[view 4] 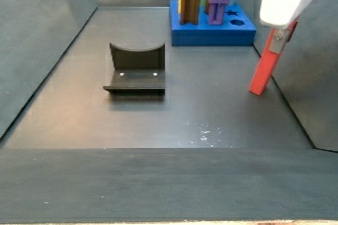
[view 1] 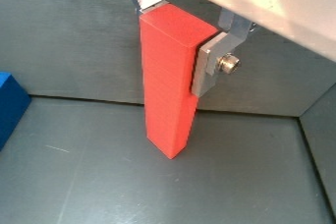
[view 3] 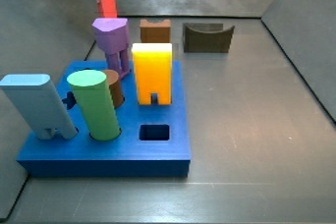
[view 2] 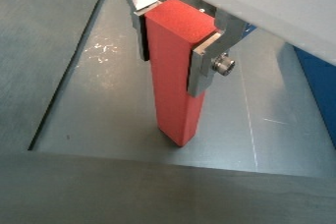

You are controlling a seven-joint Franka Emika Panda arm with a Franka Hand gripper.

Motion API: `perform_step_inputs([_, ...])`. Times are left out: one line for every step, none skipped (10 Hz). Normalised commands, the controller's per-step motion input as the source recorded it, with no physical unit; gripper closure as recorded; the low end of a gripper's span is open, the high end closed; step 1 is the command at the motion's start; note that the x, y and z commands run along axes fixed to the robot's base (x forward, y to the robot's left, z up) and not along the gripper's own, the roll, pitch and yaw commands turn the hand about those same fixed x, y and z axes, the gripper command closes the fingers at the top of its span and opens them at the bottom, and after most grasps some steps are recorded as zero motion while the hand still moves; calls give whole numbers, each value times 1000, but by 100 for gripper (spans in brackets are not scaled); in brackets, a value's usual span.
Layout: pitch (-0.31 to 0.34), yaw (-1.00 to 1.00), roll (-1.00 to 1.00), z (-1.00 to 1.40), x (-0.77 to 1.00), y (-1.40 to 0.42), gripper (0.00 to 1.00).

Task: Pick up the rectangle object. Move up. Move to above the board. Insert the rectangle object.
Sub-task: Move up.

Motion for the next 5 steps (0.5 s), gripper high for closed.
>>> perform_step_inputs([0, 0, 0, 833, 0, 0, 100])
perform_step_inputs([24, -4, -2, 798, -27, -23, 100])
perform_step_inputs([65, -3, 0, 680, -55, -18, 100])
perform_step_inputs([79, -1, 6, 578, -59, -9, 100])
perform_step_inputs([92, -1, 15, 433, -63, -3, 100])
